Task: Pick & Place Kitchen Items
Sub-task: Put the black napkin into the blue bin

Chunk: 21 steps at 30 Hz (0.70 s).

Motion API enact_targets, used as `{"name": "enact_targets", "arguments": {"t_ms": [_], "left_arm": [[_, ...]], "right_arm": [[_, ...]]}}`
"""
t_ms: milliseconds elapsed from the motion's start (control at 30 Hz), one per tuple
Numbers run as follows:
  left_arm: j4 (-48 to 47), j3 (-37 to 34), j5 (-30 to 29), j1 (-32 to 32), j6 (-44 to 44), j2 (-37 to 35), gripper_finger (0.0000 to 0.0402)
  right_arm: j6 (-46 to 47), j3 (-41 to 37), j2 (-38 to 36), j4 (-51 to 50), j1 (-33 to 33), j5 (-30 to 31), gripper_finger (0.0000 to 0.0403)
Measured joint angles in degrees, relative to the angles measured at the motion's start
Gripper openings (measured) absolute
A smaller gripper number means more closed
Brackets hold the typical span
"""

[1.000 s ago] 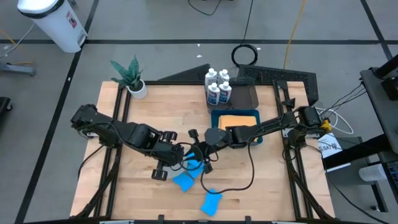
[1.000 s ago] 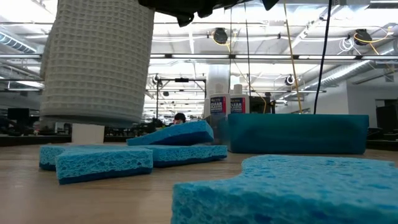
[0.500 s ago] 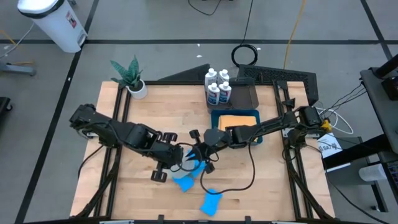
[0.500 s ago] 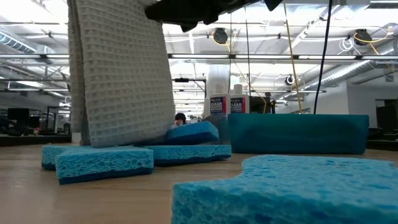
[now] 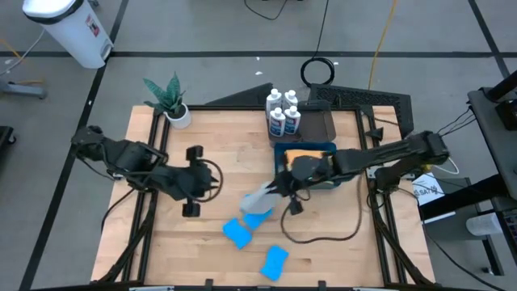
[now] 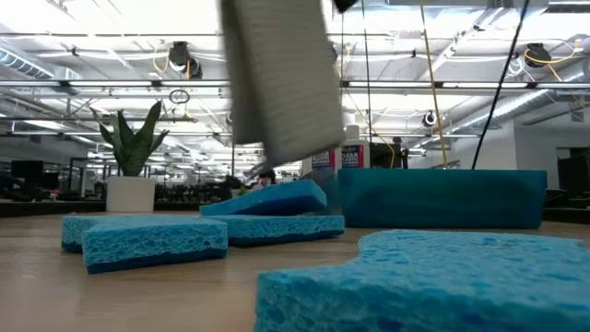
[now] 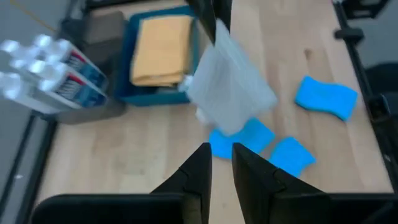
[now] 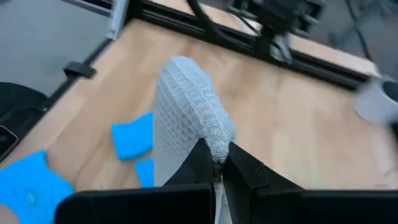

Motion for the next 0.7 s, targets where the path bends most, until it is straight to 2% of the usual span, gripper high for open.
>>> {"name": "enact_targets", "arguments": {"t_ms": [133, 400, 600, 700], "left_arm": [[0.0, 0.0, -3.46, -0.29, -0.39, -1.34, 0.0067], [-0.05, 0.0, -3.79, 0.61, -0.14, -1.42, 0.0067], [-0.07, -0.02, -3.74, 1.37, -0.27, -0.9, 0.0067], [-0.05, -0.02, -3.76, 1.32, -0.38, -0.98, 0.0067]], "right_arm": [[5.02, 0.0, -6.15, -10.51, -0.02, 7.89, 0.0], [18.4, 0.0, -16.26, -28.79, -0.04, 29.32, 0.0], [36.99, -0.02, -19.89, -43.47, -0.04, 43.91, 0.0], [49.63, -1.66, -20.41, -51.78, -0.04, 47.81, 0.0]]}}
